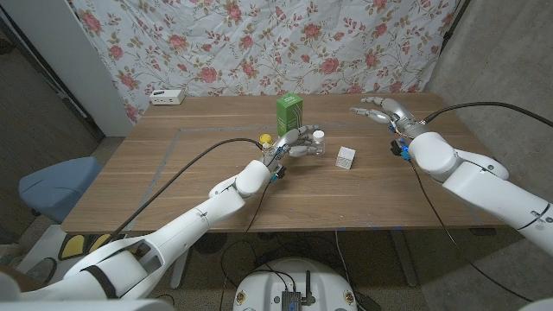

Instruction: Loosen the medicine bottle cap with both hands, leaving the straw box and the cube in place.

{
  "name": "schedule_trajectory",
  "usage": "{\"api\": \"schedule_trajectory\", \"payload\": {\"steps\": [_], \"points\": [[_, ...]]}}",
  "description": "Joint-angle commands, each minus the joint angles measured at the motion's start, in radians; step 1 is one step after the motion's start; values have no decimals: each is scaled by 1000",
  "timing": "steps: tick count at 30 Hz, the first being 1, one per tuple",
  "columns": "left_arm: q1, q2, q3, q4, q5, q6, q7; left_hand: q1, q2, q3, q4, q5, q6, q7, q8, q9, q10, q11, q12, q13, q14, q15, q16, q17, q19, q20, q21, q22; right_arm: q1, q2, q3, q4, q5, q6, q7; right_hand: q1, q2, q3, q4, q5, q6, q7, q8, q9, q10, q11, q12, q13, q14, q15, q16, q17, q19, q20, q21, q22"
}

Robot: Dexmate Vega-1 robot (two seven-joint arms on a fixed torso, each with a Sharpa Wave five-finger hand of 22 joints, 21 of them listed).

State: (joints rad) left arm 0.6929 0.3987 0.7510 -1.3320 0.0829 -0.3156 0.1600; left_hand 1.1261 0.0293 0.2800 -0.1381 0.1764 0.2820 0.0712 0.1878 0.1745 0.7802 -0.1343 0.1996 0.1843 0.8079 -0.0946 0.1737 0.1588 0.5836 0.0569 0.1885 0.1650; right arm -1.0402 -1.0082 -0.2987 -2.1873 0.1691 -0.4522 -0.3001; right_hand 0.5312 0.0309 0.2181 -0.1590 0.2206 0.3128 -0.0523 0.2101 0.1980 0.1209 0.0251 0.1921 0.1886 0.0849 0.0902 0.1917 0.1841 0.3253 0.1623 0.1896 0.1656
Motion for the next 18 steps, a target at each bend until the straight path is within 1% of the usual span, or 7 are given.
{"api": "schedule_trajectory", "payload": {"steps": [1, 3, 6, 12, 14, 15, 18], "points": [[-55, -34, 25, 86, 14, -34, -5, -4, 7, 12, 0, 1, 5, -4, -2, 3, 11, 3, 0, 1, 8, -105, 0, 2, 0, -6, 0, 3, 74, -75, -32, -51, -26, -108, 138, 22, -1, 10, -8, 13, 17, -18, 7, 4, -20, 7, -5, 5, -11, 29, -2, 4, -3, 33, -5, 4], [-61, -37, 29, 94, 16, -38, -7, -4, 8, 13, 0, 1, 3, -3, -3, 3, 10, 1, -1, 1, 8, -105, 1, 2, -1, -6, -1, 3, 101, -88, -48, -59, -31, -131, 171, 29, -5, 13, -10, 19, 27, -22, 10, 5, -33, 15, -8, 5, -22, 40, -4, 4, -10, 44, -7, 4], [-68, -41, 32, 106, 18, -44, -8, -5, 9, 15, 0, 1, 3, -4, -3, 3, 11, 4, -1, 2, 9, -106, 0, 2, -3, -6, -2, 3, 141, -102, -73, -66, -41, -153, 215, 36, -9, 16, -11, 24, 32, -26, 11, 6, -44, 20, -9, 5, -34, 48, -7, 5, -19, 50, -9, 4], [-82, -49, 40, 127, 18, -53, -20, -6, 9, 17, -1, 1, 5, -5, -2, 3, 17, 2, 1, 2, 9, -106, 0, 2, -5, -8, -2, 3, 221, -125, -121, -77, -56, -192, 311, 48, -19, 22, -10, 35, 43, -37, 13, 9, -75, 29, -12, 6, -64, 65, -11, 6, -49, 53, -15, 4], [-84, -49, 42, 129, 19, -54, -21, -6, 9, 17, -1, 1, 5, -5, -2, 3, 17, 1, 1, 2, 9, -106, 0, 2, -6, -8, -2, 3, 231, -126, -128, -79, -59, -197, 322, 51, -21, 24, -10, 37, 42, -38, 12, 10, -84, 29, -13, 6, -71, 68, -11, 6, -58, 53, -16, 4], [-85, -52, 43, 135, 20, -58, -20, -6, 10, 18, -1, 1, 6, -5, -2, 3, 17, 2, 0, 2, 9, -106, 0, 2, -5, -9, -2, 3, 252, -129, -143, -81, -69, -204, 343, 52, -22, 24, -10, 38, 42, -38, 11, 11, -86, 31, -13, 6, -73, 69, -11, 6, -61, 53, -16, 4], [-88, -53, 44, 140, 21, -60, -20, -7, 11, 20, -1, 1, 5, -4, -2, 3, 16, 1, -1, 2, 10, -106, 0, 2, -6, -9, -2, 3, 283, -132, -166, -85, -86, -214, 376, 55, -25, 26, -10, 41, 38, -41, 9, 11, -95, 34, -13, 6, -86, 74, -13, 6, -72, 53, -18, 4]]}}
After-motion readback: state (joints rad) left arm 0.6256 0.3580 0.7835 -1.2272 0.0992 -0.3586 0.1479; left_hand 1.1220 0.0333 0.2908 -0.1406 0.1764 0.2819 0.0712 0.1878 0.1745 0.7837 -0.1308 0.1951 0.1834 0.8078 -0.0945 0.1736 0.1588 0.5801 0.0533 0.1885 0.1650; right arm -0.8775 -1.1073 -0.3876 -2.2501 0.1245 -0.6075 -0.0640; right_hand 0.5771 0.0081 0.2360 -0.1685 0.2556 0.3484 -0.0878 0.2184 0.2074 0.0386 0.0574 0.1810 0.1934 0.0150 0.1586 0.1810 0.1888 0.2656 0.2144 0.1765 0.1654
